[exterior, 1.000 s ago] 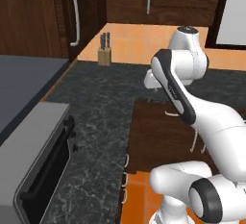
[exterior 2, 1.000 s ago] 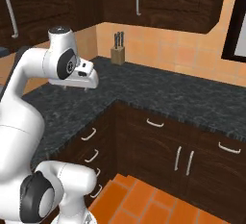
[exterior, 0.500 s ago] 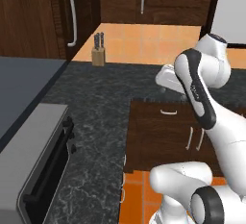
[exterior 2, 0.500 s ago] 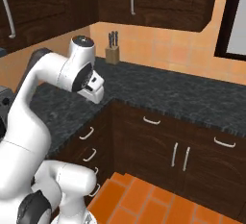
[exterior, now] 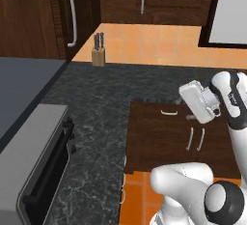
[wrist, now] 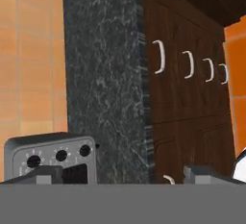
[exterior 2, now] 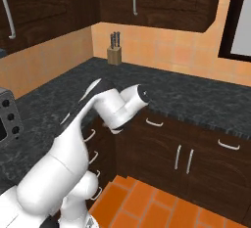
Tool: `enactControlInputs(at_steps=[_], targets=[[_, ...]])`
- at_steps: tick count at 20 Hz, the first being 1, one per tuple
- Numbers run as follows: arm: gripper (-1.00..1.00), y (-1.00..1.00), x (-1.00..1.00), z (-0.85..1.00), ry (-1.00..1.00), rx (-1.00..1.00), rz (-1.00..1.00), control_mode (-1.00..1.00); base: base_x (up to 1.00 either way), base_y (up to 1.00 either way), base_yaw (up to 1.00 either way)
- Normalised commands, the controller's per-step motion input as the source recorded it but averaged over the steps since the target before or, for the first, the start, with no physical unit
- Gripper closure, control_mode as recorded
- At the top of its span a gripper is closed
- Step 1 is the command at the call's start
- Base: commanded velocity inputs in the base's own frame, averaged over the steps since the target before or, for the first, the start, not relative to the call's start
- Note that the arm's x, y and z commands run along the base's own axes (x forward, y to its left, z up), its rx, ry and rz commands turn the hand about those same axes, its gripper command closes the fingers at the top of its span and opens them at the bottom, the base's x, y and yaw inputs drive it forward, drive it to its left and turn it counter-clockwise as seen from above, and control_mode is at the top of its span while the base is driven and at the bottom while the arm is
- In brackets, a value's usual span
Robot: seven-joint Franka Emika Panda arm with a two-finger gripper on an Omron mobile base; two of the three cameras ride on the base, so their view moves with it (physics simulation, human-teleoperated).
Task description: Take a straw from the drawer in front and place it inside the glass cup on the dining counter.
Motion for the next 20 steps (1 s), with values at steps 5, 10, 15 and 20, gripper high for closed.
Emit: enactControlInputs(at_steps=[5, 10, 15, 20], targets=[[-1.00, -0.01, 0.34, -0.87, 0.05, 0.36, 0.02, -1.00, 0.00, 0.00, 0.00], [-1.00, 0.13, 0.40, -0.86, 0.06, 0.23, 0.02, -1.00, 0.00, 0.00, 0.00], [-1.00, 0.04, 0.59, -0.89, 0.07, 0.14, 0.06, -1.00, 0.00, 0.00, 0.00], [-1.00, 0.16, 0.61, -0.74, 0.00, 0.01, 0.11, -1.00, 0.00, 0.00, 0.00]])
